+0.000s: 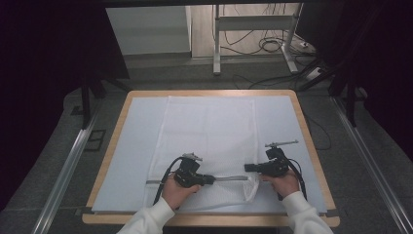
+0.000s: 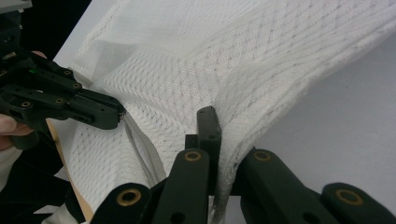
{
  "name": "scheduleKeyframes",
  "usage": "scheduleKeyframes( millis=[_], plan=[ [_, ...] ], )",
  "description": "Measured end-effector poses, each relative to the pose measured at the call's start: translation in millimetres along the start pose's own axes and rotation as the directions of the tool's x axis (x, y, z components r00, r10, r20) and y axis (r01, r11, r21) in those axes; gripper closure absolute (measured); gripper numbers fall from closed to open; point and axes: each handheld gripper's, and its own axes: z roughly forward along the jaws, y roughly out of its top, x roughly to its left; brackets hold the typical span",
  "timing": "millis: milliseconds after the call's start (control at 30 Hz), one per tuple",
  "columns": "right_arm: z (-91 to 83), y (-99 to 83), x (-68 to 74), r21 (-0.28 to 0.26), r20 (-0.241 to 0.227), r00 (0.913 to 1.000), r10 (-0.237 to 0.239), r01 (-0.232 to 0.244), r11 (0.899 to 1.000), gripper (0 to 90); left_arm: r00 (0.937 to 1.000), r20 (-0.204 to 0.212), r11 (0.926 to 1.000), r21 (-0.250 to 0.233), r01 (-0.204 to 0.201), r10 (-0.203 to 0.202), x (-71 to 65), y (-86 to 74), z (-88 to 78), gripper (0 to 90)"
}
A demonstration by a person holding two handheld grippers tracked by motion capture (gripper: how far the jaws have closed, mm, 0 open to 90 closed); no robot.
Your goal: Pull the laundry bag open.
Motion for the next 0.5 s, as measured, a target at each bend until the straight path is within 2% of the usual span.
scheduleKeyframes(
  millis=[500],
  plan=[
    [0.0,-0.1,0.2,-0.001,0.002,1.0,0.001,-0.001,1.0,88.9,0.9997,-0.009,0.9997,-0.009,0.021,-0.021,6.1,-5.7,-9.6,86.4]
  ],
)
